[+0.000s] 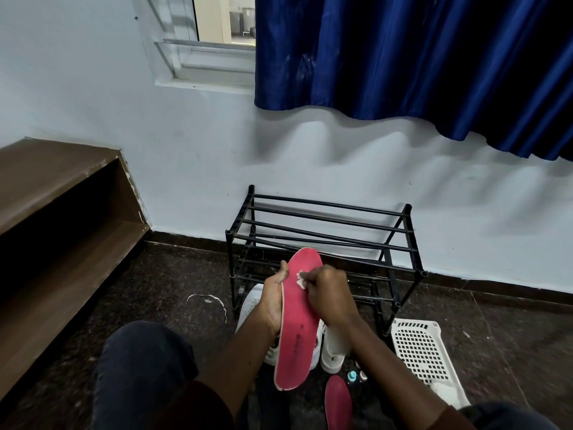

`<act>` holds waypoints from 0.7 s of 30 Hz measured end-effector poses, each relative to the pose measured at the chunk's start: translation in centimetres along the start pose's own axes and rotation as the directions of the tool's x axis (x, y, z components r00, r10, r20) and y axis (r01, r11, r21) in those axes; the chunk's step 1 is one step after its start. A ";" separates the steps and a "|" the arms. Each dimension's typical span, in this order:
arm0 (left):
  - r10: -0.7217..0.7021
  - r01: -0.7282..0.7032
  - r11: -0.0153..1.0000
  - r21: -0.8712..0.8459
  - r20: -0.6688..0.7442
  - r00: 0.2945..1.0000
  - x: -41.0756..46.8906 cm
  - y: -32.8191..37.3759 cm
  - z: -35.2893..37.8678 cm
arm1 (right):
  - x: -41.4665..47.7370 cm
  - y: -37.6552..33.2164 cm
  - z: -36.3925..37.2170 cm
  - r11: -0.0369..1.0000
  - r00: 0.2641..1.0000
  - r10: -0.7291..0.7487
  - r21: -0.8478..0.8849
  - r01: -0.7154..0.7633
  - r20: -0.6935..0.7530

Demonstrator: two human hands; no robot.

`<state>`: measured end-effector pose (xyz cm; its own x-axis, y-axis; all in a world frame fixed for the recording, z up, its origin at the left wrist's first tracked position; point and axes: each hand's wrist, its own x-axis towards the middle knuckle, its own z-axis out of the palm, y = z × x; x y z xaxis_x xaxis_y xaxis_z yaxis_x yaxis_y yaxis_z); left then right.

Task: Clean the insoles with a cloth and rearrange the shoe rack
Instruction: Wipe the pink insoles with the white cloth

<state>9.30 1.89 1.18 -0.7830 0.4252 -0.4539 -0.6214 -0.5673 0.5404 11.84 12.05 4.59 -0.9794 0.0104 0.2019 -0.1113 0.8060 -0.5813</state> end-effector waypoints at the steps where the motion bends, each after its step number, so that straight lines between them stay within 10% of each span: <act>1: 0.000 0.000 1.000 0.014 -0.006 1.000 0.0 0.0 -0.1 | -0.7 -0.3 0.0 1.000 0.999 -0.001 0.025 0.000 0.036; 21: 0.021 -0.022 0.998 -0.065 -0.030 0.999 0.0 -0.1 -0.1 | 1.5 0.5 -0.1 0.997 0.987 0.021 -0.064 -0.031 -0.159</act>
<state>9.41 1.87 1.07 -0.7944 0.3921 -0.4639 -0.6005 -0.6215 0.5031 10.36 12.56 4.70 -0.9421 0.1212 0.3127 -0.0695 0.8416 -0.5356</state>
